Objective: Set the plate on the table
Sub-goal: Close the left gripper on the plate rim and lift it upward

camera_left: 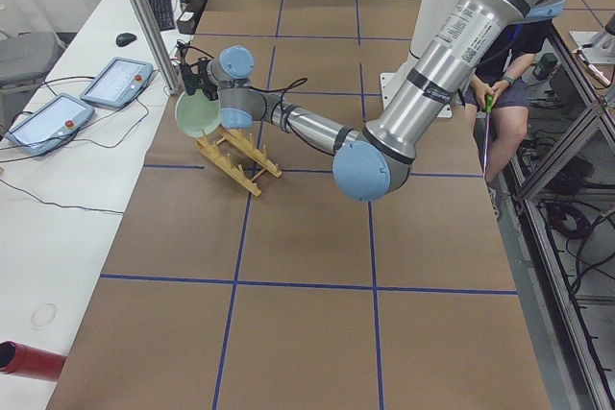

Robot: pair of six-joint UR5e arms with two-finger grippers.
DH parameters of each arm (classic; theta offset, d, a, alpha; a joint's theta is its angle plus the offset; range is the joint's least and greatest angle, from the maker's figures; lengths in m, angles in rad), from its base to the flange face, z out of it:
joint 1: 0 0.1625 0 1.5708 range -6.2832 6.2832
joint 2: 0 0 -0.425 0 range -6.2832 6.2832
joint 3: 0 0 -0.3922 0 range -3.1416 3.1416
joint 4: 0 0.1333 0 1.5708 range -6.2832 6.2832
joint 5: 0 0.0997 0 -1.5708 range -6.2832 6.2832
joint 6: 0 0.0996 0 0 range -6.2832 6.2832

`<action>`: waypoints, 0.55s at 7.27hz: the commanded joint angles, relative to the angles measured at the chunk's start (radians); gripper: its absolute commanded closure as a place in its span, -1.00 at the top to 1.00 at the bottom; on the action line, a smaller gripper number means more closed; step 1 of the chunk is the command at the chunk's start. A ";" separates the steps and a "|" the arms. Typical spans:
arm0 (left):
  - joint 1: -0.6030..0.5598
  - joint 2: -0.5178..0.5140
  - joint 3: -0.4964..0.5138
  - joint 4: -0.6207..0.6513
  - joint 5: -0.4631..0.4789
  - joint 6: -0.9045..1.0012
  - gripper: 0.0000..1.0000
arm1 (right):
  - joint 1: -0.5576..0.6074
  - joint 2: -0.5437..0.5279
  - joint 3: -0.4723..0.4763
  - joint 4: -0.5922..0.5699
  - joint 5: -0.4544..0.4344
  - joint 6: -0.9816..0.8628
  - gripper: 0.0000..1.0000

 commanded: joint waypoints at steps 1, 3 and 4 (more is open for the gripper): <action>-0.090 0.000 -0.021 -0.044 -0.087 -0.006 -1.00 | -0.001 0.000 0.000 0.000 0.000 -0.001 1.00; -0.206 -0.002 -0.087 -0.029 -0.237 -0.018 -1.00 | -0.001 0.000 0.000 0.000 0.000 -0.001 1.00; -0.230 0.000 -0.148 0.041 -0.341 -0.013 -1.00 | 0.001 0.000 0.000 0.000 0.000 0.001 1.00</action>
